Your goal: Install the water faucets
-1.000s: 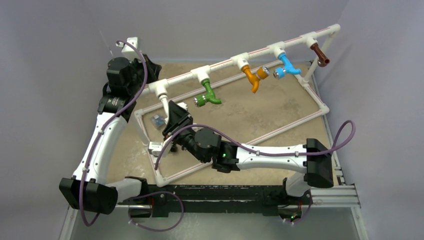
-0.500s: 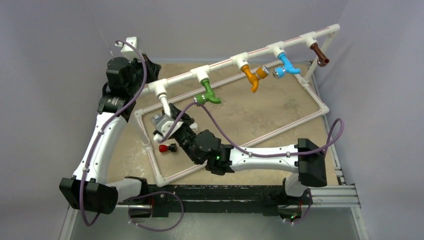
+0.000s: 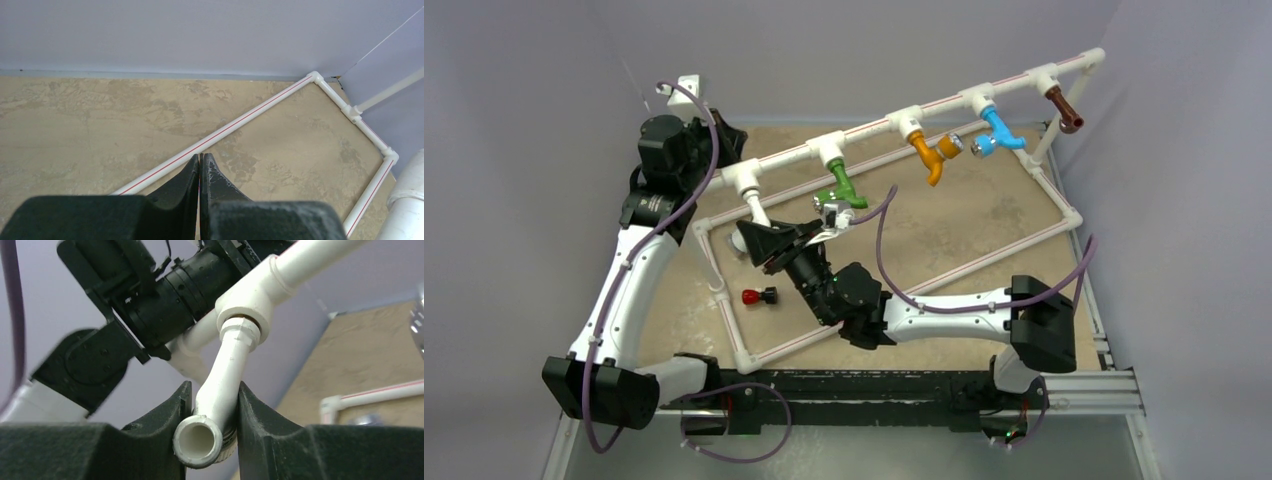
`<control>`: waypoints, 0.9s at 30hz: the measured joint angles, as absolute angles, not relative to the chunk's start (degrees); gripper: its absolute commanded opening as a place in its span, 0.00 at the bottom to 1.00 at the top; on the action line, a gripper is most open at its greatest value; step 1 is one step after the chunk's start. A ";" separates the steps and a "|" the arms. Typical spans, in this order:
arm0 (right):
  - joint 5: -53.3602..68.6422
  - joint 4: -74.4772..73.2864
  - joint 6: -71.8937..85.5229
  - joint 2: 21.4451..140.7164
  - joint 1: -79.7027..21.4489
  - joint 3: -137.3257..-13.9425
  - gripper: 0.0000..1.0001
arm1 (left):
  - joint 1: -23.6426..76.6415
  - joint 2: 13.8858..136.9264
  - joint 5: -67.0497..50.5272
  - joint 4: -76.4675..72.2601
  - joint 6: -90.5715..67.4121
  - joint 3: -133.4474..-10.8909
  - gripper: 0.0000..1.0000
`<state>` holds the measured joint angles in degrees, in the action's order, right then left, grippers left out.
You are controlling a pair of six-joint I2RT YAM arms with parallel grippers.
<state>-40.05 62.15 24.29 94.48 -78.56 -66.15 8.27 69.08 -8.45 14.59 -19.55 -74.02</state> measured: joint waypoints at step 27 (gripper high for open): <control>-31.38 47.05 53.80 79.92 -76.53 -60.93 0.83 | 7.94 69.12 -9.17 14.33 -19.53 -74.04 0.00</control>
